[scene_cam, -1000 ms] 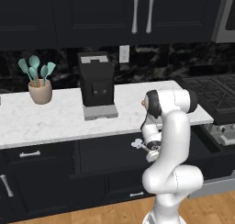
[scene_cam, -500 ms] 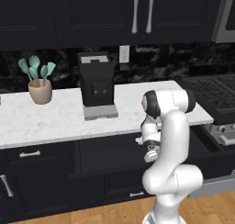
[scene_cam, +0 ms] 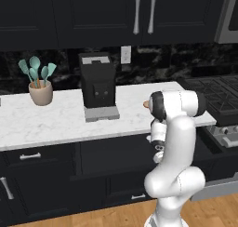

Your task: Pick the pizza cutter from the drawer and place it on the counter.

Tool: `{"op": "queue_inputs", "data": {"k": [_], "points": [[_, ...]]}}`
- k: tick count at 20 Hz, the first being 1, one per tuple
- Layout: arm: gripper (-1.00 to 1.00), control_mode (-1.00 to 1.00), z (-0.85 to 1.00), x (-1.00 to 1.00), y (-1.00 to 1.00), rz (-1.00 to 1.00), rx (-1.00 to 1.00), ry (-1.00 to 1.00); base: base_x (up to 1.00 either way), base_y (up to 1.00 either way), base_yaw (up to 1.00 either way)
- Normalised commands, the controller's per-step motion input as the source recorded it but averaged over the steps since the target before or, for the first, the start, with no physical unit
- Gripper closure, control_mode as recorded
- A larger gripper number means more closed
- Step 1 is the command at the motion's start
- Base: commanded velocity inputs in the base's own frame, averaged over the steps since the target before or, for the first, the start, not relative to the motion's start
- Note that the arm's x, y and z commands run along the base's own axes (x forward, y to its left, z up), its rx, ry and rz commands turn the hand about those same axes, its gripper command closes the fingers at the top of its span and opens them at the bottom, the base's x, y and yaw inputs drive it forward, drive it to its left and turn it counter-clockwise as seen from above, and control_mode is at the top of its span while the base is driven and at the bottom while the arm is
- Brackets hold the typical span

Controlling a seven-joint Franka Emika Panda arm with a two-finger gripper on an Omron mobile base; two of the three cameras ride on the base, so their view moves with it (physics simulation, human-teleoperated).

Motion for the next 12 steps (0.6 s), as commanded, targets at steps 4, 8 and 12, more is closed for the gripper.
{"op": "queue_inputs", "data": {"k": [4,8,12], "points": [[1.0,-1.0,0.74,-0.5,-0.82,0.0,0.02,-0.05,0.0,0.0,0.0],[1.0,-1.0,1.0,-0.35,-0.62,0.0,0.01,0.0,0.0,0.0,0.0],[1.0,-1.0,1.0,-0.14,-0.54,-0.04,0.0,0.07,0.0,0.0,0.0]]}}
